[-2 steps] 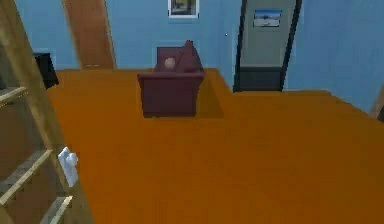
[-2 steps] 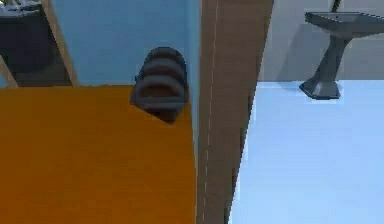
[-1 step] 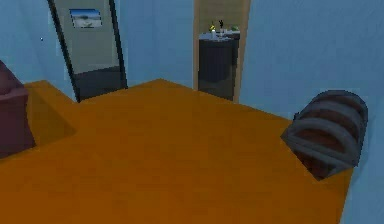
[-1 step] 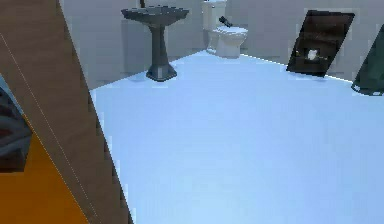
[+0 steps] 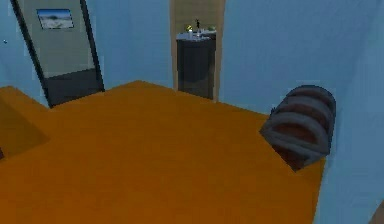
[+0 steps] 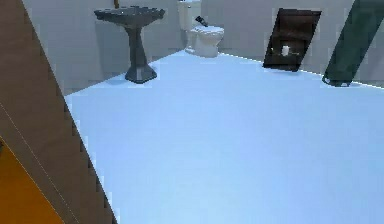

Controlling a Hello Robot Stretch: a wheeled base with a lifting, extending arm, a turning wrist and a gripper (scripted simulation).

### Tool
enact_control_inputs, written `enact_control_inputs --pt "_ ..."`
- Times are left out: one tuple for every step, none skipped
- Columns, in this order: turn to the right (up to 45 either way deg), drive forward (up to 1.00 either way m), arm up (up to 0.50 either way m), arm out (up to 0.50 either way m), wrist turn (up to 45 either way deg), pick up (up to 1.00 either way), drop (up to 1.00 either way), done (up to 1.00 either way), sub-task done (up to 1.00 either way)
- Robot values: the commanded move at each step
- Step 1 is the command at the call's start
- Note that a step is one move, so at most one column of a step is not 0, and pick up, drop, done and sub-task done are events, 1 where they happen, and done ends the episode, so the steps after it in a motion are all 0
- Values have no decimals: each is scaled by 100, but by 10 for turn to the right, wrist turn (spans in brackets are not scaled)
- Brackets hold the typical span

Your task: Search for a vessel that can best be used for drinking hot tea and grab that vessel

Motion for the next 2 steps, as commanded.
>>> enact_control_inputs --pt "0 35 0 0 0 0 0 0 0" --pt "0 100 0 0 0 0 0 0 0"
